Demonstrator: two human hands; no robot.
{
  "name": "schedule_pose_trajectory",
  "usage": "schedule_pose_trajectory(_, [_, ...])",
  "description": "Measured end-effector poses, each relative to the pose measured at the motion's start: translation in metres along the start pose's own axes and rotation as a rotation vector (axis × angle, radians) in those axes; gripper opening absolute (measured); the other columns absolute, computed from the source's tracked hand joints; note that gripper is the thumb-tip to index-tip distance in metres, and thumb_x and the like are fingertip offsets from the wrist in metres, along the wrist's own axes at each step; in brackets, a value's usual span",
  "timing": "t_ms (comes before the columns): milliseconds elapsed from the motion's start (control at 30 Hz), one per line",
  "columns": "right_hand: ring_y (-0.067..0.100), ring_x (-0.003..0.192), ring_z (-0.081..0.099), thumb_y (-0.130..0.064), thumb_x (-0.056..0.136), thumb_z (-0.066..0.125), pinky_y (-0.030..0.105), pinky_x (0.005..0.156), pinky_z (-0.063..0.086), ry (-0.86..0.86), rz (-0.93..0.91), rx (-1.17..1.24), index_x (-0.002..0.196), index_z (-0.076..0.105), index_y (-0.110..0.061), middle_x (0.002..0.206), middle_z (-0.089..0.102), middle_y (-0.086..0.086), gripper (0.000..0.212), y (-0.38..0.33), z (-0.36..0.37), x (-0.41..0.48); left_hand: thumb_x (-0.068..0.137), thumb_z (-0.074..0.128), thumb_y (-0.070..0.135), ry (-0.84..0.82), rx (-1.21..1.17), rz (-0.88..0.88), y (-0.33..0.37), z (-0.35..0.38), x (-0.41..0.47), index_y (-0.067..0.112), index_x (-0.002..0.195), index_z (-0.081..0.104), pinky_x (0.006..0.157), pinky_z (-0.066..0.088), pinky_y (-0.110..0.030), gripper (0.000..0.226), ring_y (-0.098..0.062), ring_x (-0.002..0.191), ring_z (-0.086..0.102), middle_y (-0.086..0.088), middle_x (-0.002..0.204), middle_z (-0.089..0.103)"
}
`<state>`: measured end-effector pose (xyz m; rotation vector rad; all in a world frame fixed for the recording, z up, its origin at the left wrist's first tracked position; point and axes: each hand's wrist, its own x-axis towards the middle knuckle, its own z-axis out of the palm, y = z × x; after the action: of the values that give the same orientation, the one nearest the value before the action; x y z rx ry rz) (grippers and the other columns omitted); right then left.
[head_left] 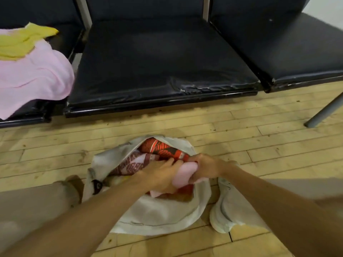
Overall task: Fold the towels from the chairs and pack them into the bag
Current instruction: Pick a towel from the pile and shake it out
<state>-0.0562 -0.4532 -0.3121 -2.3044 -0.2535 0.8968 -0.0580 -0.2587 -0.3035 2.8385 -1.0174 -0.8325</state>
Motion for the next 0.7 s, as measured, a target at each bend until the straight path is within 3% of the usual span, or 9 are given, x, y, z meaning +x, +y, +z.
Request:
schedule_pose_trajectory(100, [0.002,0.079,0.058,-0.026,0.07,0.087,0.003,0.061,0.041,0.033,-0.028,-0.062,0.106,0.06,-0.03,0.094,0.061,-0.012,0.045,0.01,0.007,0.007,0.087,0.059,0.038,0.043,0.01,0.015,0.005,0.019,0.014,0.017,0.148,0.015,0.086,0.042,-0.041,0.078,-0.035,0.111,0.056,-0.011,0.135,0.047])
schedule_pose_trajectory(200, [0.009,0.093,0.048,-0.037,0.075,0.081,0.018,0.067,0.038,0.166,-0.015,-0.134,0.114,0.048,-0.024,0.109,0.045,-0.007,0.053,0.017,0.006,0.002,0.085,0.059,0.03,0.101,-0.063,-0.023,-0.003,0.029,0.017,0.024,0.147,0.016,0.085,0.042,-0.041,0.075,-0.035,0.11,0.056,-0.007,0.133,0.048])
schedule_pose_trajectory(300, [0.012,0.092,0.046,-0.04,0.09,0.064,0.024,0.072,0.034,0.304,-0.248,-0.382,0.103,0.053,-0.016,0.106,0.043,-0.006,0.03,0.011,0.005,-0.019,0.081,0.059,0.027,0.14,-0.147,-0.014,-0.012,0.034,0.008,0.031,0.146,0.016,0.095,0.041,-0.045,0.078,-0.033,0.114,0.053,-0.003,0.136,0.047])
schedule_pose_trajectory(400, [0.018,0.099,0.057,-0.05,0.091,0.058,0.029,0.07,0.04,0.15,-0.41,-0.629,0.115,0.059,-0.021,0.119,0.055,-0.003,0.037,-0.007,0.016,-0.036,0.08,0.061,0.03,0.176,-0.155,-0.012,-0.02,0.036,-0.004,0.032,0.144,0.021,0.09,0.045,-0.043,0.076,-0.03,0.117,0.052,0.002,0.137,0.047])
schedule_pose_trajectory(467, [0.017,0.112,0.052,-0.053,0.091,0.056,0.034,0.088,0.045,-0.083,-0.335,-0.713,0.126,0.057,-0.027,0.127,0.055,-0.005,0.043,-0.017,0.025,-0.039,0.082,0.061,0.038,0.209,-0.084,0.024,-0.027,0.04,-0.012,0.033,0.144,0.02,0.09,0.047,-0.042,0.075,-0.027,0.117,0.053,0.003,0.138,0.047])
schedule_pose_trajectory(533, [0.017,0.118,0.049,-0.039,0.093,0.058,0.034,0.095,0.043,-0.199,-0.331,-0.802,0.122,0.061,-0.024,0.127,0.057,-0.005,0.033,-0.022,0.032,-0.04,0.085,0.055,0.046,0.263,0.006,0.126,-0.033,0.046,-0.02,0.032,0.146,0.02,0.083,0.052,-0.041,0.071,-0.024,0.112,0.058,0.002,0.133,0.051])
schedule_pose_trajectory(633, [0.022,0.109,0.052,-0.011,0.09,0.056,0.036,0.085,0.046,-0.167,-0.427,-0.882,0.11,0.068,-0.018,0.114,0.063,-0.003,0.024,-0.021,0.036,-0.042,0.082,0.041,0.055,0.291,0.065,0.233,-0.032,0.053,-0.025,0.028,0.14,0.024,0.065,0.058,-0.038,0.066,-0.022,0.098,0.066,-0.001,0.122,0.06])
schedule_pose_trajectory(700, [0.023,0.103,0.053,-0.005,0.085,0.056,0.039,0.083,0.048,-0.176,-0.446,-0.936,0.106,0.068,-0.016,0.109,0.063,-0.001,0.027,-0.022,0.037,-0.044,0.085,0.045,0.054,0.238,0.095,0.244,-0.029,0.054,-0.022,0.028,0.14,0.025,0.068,0.058,-0.04,0.064,-0.023,0.103,0.065,-0.002,0.129,0.057])
